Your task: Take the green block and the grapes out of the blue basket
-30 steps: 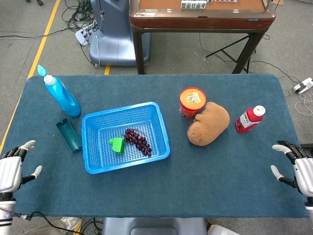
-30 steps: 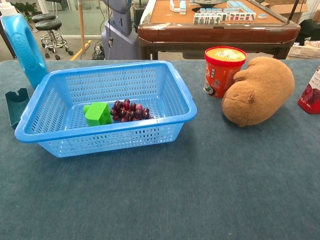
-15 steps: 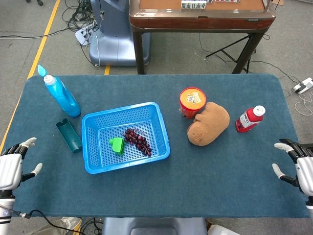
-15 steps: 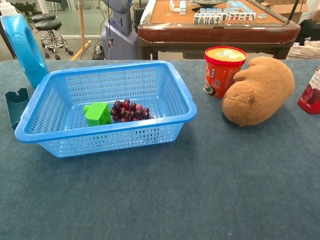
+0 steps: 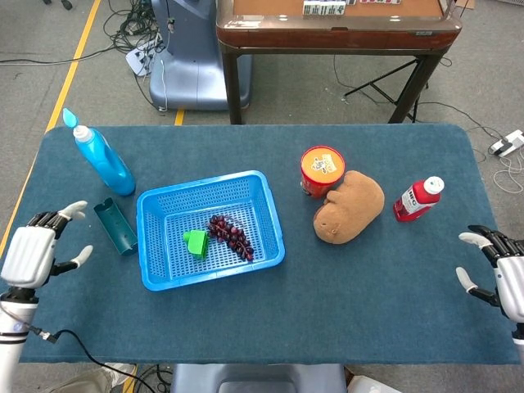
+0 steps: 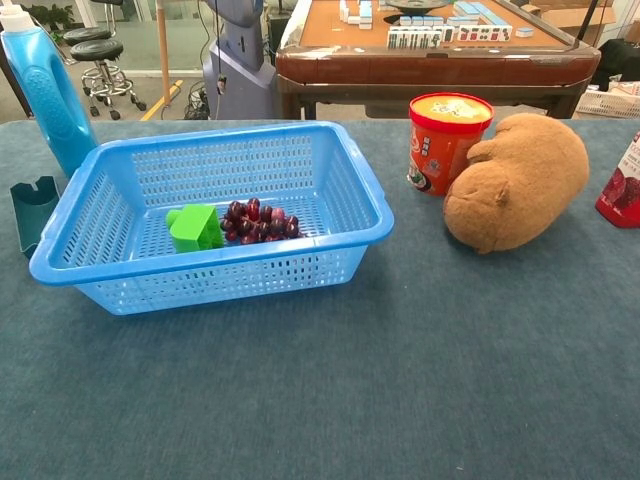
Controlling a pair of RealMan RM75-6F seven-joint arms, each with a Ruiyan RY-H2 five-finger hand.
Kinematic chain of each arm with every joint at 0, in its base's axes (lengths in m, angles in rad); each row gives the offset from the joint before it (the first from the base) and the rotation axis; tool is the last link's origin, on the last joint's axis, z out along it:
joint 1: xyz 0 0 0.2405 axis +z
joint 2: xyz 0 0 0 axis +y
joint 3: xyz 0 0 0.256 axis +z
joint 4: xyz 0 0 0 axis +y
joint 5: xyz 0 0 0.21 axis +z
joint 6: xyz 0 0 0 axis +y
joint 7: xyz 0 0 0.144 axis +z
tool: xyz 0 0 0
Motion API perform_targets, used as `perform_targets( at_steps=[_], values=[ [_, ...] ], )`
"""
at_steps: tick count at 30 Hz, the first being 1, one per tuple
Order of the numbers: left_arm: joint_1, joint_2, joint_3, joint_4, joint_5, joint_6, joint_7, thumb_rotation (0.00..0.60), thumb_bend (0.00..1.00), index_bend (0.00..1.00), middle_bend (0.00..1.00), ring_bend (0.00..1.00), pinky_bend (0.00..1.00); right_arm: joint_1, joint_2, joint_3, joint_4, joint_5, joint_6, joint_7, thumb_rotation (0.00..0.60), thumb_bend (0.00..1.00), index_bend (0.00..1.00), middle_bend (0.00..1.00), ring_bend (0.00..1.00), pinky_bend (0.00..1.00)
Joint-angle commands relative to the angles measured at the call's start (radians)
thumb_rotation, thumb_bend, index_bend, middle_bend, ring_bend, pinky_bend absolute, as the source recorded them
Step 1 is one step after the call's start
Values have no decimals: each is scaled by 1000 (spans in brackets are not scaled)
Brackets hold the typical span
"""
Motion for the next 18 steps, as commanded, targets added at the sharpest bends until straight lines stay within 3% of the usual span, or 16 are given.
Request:
perform_targets(
  at_steps=[1,6,12,18],
  values=[
    [-92,4,-30,34,50,-92,-76,600,272,239,508,481,443,4,14,5,-24,0,0,-23,600,275,286,215,214,278],
    [-216,-6,-34,48,51,-265,-83,600,271,240,677,632,683,6,25,6,-44,0,-1,-38,600,275,287,215,214,278],
    [-345,-60,-20,55,-35,-483,41,600,262,246,795,731,776,6,24,2,-44,3,-9,-36,600,275,287,215,214,278],
    [-434,-126,-14,90,-173,-613,178,600,242,207,854,788,808,1,24,0,-39,5,-5,-29,600,275,287,215,214,278]
  ],
)
